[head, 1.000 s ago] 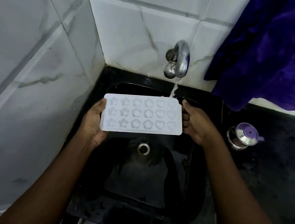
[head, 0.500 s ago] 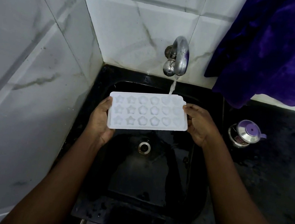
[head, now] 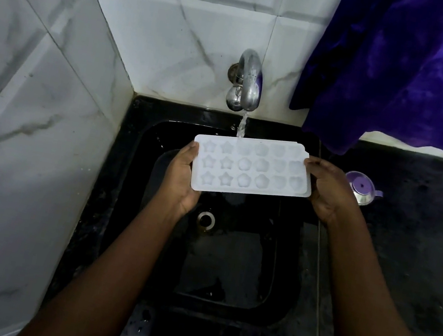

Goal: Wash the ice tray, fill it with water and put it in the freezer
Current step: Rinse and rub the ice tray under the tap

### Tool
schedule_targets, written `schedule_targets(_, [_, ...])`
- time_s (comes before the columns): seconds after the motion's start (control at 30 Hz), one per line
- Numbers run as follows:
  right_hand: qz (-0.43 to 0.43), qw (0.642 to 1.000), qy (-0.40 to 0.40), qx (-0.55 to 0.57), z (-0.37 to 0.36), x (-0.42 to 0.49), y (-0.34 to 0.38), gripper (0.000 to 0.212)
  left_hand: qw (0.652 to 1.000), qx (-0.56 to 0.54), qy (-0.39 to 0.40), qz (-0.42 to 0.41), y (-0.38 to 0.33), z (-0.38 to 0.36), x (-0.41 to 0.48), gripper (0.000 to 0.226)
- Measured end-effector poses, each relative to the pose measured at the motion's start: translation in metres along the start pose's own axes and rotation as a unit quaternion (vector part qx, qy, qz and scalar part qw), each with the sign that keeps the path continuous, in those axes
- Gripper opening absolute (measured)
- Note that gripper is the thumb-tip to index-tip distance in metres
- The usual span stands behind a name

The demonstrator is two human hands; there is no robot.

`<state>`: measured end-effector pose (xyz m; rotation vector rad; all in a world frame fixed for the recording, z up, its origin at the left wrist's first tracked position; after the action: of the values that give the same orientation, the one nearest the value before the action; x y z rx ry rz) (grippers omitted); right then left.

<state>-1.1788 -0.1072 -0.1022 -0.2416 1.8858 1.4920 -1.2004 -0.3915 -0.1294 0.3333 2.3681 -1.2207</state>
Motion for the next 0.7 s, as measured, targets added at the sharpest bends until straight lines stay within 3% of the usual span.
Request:
schedule_targets(0.37, [0.034,0.996,-0.082,0.000,0.029,0.013,0.019,0.023,0.999,-0.003,0.031,0.018,0.014,-0.039,0.004,0.048])
schedule_targets(0.7, [0.040,0.998,-0.041,-0.004,-0.035,0.024,0.026,0.015,1.000,-0.003,-0.006,0.016,-0.030,-0.013,0.009,0.041])
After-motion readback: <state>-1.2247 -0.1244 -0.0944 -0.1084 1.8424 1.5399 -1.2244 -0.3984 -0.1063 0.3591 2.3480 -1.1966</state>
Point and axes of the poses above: each hand's wrist, its own x-axis towards the middle knuckle, its own z-axis out of the back of the hand, y = z × x, the point moved 5 cm from there along x, towards the middle knuckle, and after that the axes turned 6 degrees about -z, right-handed, at the moved point
